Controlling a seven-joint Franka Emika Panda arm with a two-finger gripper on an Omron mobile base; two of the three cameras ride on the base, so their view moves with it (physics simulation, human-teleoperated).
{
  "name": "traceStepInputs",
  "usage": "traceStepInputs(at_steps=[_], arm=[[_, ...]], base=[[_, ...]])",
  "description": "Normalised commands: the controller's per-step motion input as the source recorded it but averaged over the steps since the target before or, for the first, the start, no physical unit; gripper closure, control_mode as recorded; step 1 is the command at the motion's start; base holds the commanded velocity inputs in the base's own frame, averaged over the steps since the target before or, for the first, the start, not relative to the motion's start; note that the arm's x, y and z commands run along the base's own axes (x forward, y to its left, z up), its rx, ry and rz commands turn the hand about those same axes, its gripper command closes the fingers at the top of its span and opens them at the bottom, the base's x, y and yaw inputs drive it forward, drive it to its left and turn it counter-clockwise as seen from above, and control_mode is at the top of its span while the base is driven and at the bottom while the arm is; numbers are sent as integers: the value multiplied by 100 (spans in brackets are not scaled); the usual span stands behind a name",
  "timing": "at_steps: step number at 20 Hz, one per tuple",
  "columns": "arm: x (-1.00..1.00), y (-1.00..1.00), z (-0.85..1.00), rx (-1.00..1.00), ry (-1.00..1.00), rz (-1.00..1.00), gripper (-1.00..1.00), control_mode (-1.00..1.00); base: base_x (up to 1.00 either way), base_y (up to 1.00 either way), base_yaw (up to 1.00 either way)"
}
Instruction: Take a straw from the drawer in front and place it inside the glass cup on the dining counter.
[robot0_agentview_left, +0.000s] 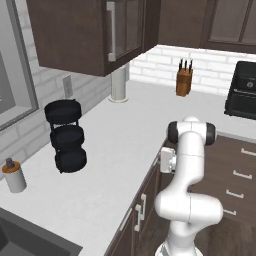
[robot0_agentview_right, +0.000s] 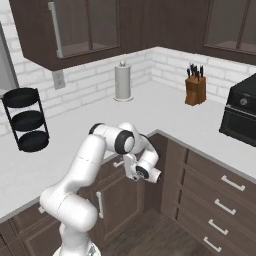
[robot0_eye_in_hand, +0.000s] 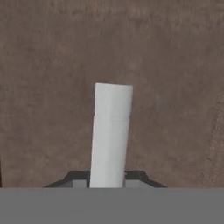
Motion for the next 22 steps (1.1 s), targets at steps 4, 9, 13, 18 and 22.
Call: traceStepInputs(at_steps=[4,9,13,18,22], arm=[[-2,-20,-4,0,5,0,100,-100],[-20,-59,0,7,0,0,100,-100],[-13,-69,0,7,3,0,100,-100],[-5,-74,0,7,7,0,100,-100],[0,-75,2,6,11,0,100,-100]], base=[[0,0,0],[0,0,0],[0,0,0],[0,0,0],[0,0,0]])
